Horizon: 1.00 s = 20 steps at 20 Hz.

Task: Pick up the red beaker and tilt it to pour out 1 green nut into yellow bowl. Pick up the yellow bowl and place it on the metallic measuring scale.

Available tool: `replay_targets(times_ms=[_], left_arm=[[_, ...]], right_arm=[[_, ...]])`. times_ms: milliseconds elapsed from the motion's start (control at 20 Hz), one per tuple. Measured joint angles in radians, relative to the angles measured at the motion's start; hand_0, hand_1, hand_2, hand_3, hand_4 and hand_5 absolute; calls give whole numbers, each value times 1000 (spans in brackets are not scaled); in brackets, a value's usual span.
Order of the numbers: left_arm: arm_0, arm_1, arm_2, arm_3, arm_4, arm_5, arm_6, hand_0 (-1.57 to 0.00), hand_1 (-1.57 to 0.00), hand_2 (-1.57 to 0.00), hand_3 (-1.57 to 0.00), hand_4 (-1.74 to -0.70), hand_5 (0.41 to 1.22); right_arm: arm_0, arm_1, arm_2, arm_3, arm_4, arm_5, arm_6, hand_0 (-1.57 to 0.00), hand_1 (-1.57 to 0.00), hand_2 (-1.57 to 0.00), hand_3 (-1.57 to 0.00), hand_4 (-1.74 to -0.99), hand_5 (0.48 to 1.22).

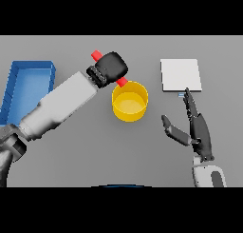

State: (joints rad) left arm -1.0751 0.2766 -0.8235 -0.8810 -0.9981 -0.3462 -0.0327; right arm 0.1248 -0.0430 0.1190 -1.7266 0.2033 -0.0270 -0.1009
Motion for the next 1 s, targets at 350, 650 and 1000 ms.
replay_targets(times_ms=[350, 650, 1000], left_arm=[[-113, 7, -142, 49, -150, -9, -96, -1571, -1571, -1571, -1556, -1738, 1221], [-154, -14, -250, 94, -257, 37, -138, -1571, -1571, -1571, -1567, -1733, 1221], [-269, -38, -332, 112, -353, 50, -181, -1571, -1571, -1571, -1570, -1732, 1221]], right_arm=[[-17, 2, -7, 4, 5, -13, 4, 1, 1, 1, 1, -1148, 566], [-10, 0, -5, 4, 16, -20, -1, 1, 1, 1, 1, -1136, 578], [-6, 3, -5, 1, 14, -21, -6, 1, 1, 1, 1, -1138, 572]])
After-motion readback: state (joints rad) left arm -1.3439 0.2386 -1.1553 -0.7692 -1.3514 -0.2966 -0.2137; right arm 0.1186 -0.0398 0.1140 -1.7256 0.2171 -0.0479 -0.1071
